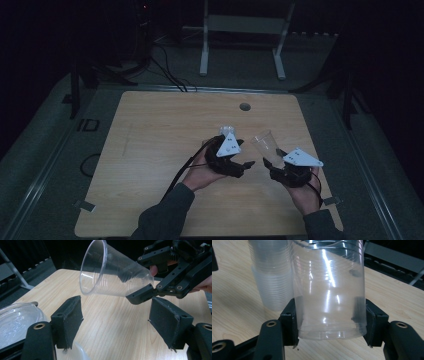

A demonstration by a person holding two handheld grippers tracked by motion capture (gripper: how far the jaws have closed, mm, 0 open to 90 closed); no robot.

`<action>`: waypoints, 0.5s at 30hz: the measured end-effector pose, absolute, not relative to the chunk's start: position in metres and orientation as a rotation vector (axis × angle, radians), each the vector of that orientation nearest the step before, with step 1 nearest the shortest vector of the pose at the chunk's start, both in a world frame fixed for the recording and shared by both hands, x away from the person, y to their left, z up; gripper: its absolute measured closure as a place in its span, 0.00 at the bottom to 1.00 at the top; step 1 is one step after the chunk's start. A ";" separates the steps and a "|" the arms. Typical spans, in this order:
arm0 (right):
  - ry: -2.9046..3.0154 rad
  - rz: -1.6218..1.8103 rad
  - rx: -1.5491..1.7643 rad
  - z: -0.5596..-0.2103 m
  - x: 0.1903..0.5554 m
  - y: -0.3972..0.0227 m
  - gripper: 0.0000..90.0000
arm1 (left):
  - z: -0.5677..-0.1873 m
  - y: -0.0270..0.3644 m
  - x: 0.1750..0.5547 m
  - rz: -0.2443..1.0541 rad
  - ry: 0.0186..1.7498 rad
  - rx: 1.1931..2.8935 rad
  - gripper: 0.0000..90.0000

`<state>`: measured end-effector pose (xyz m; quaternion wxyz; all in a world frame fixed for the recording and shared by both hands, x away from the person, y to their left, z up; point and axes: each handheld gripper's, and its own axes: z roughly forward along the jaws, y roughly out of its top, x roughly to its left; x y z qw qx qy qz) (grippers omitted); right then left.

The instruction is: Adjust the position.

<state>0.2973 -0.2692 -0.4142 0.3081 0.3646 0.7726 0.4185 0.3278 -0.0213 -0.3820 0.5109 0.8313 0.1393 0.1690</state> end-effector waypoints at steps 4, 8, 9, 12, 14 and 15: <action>2.035 1.103 0.960 -0.417 0.296 -0.267 0.46 | -0.382 -0.021 0.328 0.407 0.341 1.998 0.29; 2.020 1.122 0.979 -0.419 0.295 -0.268 0.46 | -0.382 -0.022 0.329 0.407 0.352 1.995 0.29; 2.017 1.126 0.984 -0.420 0.295 -0.269 0.46 | -0.382 -0.022 0.329 0.407 0.355 1.993 0.29; 2.006 1.137 0.990 -0.420 0.295 -0.269 0.46 | -0.382 -0.023 0.329 0.406 0.363 1.989 0.29; 1.994 1.148 0.997 -0.420 0.295 -0.269 0.46 | -0.382 -0.025 0.329 0.405 0.363 1.985 0.29; 1.987 1.155 0.999 -0.420 0.295 -0.269 0.46 | -0.382 -0.026 0.328 0.405 0.366 1.982 0.29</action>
